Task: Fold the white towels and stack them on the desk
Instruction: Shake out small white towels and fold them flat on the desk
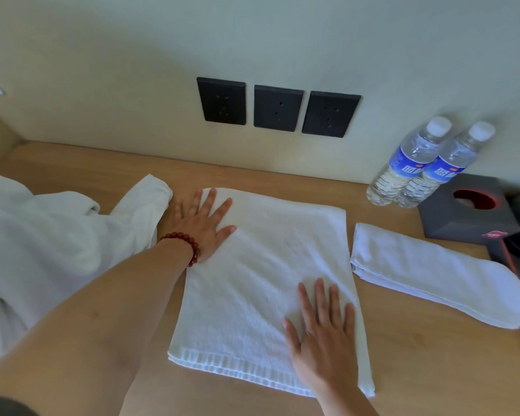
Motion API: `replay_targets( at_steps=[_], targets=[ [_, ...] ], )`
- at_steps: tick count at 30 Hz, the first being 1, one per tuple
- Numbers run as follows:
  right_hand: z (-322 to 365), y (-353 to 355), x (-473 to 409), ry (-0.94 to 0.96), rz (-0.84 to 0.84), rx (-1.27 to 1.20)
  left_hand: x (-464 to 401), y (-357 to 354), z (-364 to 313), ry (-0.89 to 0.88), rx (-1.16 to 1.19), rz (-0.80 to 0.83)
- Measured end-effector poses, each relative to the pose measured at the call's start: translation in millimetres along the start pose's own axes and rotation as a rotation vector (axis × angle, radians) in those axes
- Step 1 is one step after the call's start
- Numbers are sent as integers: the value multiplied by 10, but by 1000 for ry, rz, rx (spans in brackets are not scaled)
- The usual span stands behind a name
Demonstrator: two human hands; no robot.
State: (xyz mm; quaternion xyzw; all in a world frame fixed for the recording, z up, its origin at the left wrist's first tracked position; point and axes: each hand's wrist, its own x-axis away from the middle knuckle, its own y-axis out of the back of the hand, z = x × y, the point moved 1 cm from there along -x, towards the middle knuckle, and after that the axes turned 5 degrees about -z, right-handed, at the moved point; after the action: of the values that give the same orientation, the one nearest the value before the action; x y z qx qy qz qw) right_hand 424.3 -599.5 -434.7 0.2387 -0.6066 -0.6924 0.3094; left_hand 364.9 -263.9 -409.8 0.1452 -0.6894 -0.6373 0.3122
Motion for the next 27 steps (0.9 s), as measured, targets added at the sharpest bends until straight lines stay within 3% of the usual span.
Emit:
replay_targets(
  at_steps=[8, 11, 14, 17, 20, 25, 27],
  targets=[
    [-91, 45, -21, 43, 12, -26, 39, 133, -73, 20, -75, 79],
    [-82, 138, -287, 45, -16, -86, 58, 220, -101, 18, -194, 23],
    [-12, 208, -725, 100, -41, -125, 136, 387, -247, 89, -142, -229],
    [38, 263, -1189, 82, -27, -154, 359, 427, -626, -170, -21, -506],
    [24, 362, -1585, 27, -34, -117, 704, 135, -938, -303, -11, -451],
    [-136, 326, -1913, -91, 55, -12, 982, -463, -809, -62, -24, -276],
    [-253, 266, -1956, -103, 100, -16, 977, -501, -776, -52, -13, -239]
  ],
)
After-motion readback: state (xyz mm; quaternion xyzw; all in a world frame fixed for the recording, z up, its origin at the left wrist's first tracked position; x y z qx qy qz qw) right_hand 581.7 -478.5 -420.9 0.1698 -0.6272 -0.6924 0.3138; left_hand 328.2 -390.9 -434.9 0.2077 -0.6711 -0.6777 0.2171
